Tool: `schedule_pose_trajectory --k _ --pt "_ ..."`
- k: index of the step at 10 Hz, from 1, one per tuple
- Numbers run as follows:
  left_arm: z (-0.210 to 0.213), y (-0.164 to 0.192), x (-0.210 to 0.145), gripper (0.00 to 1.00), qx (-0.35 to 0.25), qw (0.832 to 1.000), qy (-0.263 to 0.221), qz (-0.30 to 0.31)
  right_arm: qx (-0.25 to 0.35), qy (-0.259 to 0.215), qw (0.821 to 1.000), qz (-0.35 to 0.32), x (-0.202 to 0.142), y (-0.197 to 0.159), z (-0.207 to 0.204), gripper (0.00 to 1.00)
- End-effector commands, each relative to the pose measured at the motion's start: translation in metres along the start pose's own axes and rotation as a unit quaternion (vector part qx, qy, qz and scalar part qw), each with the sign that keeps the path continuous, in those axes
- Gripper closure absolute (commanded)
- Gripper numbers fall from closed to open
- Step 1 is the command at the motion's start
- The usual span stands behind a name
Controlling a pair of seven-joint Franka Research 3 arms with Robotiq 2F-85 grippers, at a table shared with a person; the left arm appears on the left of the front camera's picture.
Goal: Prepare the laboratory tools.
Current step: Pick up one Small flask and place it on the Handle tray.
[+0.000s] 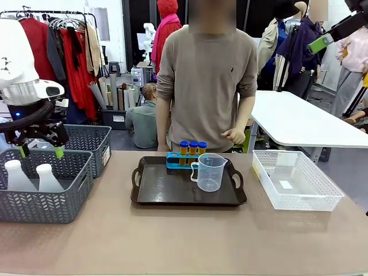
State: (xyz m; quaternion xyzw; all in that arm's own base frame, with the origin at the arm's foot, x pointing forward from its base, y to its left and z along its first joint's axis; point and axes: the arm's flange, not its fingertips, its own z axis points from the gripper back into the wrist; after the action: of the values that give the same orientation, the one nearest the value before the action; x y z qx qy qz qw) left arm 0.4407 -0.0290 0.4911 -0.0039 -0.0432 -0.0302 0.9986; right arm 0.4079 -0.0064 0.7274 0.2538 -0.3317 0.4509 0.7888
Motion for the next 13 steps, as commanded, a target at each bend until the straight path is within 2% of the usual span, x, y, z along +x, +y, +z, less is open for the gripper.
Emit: schedule_pose_trajectory --k 1,3,4,5,9,13 --pt "0.009 0.008 0.002 0.0 0.0 1.0 -0.009 0.007 0.002 -0.004 1.0 -0.001 0.002 0.002 0.0 0.0" --pt "0.002 0.002 0.001 0.0 0.0 1.0 -0.002 0.002 0.002 -0.004 1.0 -0.001 0.002 0.002 0.0 0.0" --pt "-0.008 0.003 0.012 0.0 0.005 0.999 0.045 -0.031 0.002 -0.004 1.0 -0.001 0.002 0.002 0.0 0.0" --pt "-0.019 0.012 0.019 0.0 -0.008 0.998 0.059 -0.026 0.002 -0.004 1.0 -0.001 0.002 0.002 0.0 0.0" --pt "-0.05 0.036 0.035 0.0 -0.015 0.999 0.05 -0.007 0.002 -0.004 1.0 -0.001 0.002 0.002 0.0 0.0" --pt "-0.068 0.037 0.037 0.0 -0.028 0.998 0.054 0.007 0.002 -0.004 1.0 -0.001 0.002 0.002 0.0 0.0"
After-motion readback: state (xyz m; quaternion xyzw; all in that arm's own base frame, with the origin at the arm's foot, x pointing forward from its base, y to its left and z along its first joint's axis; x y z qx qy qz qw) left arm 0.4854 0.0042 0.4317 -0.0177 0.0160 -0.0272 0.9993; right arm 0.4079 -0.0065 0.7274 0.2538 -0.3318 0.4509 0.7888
